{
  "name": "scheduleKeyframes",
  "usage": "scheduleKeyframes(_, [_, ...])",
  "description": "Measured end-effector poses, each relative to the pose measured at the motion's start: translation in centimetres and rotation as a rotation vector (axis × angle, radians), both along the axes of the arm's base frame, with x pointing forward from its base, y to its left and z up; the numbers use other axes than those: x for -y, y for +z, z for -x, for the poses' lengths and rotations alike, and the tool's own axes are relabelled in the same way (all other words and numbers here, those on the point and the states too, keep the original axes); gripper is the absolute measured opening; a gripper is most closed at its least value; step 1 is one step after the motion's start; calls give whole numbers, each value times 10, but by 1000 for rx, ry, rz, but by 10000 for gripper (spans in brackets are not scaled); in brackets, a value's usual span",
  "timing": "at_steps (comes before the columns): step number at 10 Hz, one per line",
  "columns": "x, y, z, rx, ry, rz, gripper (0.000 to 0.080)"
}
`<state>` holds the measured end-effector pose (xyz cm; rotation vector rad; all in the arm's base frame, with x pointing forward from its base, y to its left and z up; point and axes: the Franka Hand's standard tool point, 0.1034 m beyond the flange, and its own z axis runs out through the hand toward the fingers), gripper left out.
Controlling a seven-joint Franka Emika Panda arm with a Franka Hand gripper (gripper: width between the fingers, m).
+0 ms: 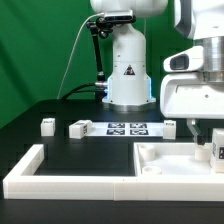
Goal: Assemble one leg
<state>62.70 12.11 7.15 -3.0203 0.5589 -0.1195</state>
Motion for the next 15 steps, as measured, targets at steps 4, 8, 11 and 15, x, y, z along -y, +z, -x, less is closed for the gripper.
scheduleKeyframes(4, [11, 1, -4, 97, 276, 55, 649])
scheduleKeyframes(8, [12, -1, -1, 92, 305, 62, 417])
scheduleKeyframes(11, [12, -2, 0, 89, 198, 40, 290])
scheduleKeyframes(15, [14, -5, 1, 100, -303, -73, 290])
